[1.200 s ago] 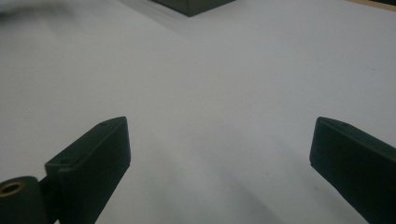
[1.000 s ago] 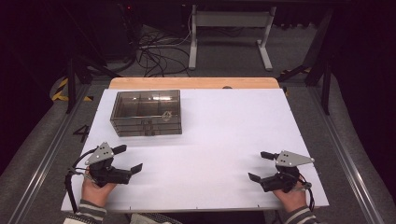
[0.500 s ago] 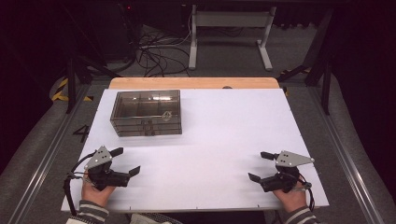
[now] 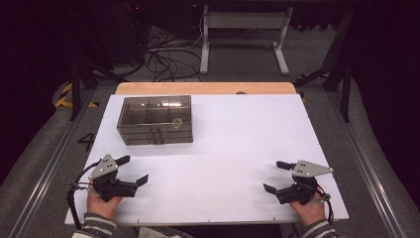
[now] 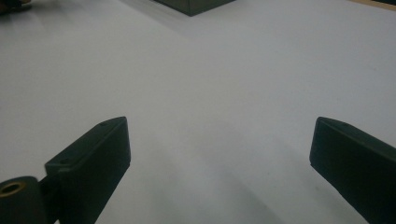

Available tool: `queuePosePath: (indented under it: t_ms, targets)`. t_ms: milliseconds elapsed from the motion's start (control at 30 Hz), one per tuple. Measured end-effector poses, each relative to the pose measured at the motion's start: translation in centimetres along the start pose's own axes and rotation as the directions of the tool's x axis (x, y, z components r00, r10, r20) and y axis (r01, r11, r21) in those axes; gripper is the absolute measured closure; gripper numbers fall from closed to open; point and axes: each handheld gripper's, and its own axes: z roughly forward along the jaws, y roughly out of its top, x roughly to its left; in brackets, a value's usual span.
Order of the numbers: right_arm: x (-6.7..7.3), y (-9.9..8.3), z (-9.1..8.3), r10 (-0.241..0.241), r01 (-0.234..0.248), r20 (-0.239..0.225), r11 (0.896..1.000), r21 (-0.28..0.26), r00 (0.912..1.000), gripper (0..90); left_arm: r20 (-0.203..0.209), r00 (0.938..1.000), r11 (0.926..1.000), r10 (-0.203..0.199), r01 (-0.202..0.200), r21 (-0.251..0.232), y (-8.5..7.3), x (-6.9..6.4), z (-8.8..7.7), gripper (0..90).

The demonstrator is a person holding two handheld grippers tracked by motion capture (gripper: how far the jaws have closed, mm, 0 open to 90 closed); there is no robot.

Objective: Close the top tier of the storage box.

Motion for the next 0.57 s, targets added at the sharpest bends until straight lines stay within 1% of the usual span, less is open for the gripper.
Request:
queuePosePath:
  t_ms: [200, 400, 567]
  targets:
    - [0.0, 0.0, -0.01, -0.001, 0.001, 0.0, 1.0, 0.0, 1.0, 5.9, -0.003, 1.0, 1.0, 0.005, -0.005, 0.005, -0.03, -0.03, 0.09, 0.3]
    - [0.0, 0.0, -0.03, 0.0, 0.0, 0.0, 1.0, -0.001, 1.0, 5.9, 0.007, 0.9999, 0.9999, 0.01, -0.01, 0.009, -0.02, -0.18, 0.04, 0.2]
    - [0.0, 0.01, -0.04, 0.001, -0.001, -0.001, 1.0, -0.002, 1.0, 5.9, 0.015, 0.9999, 0.9999, 0.005, -0.005, 0.01, 0.03, -0.14, -0.03, 0.3]
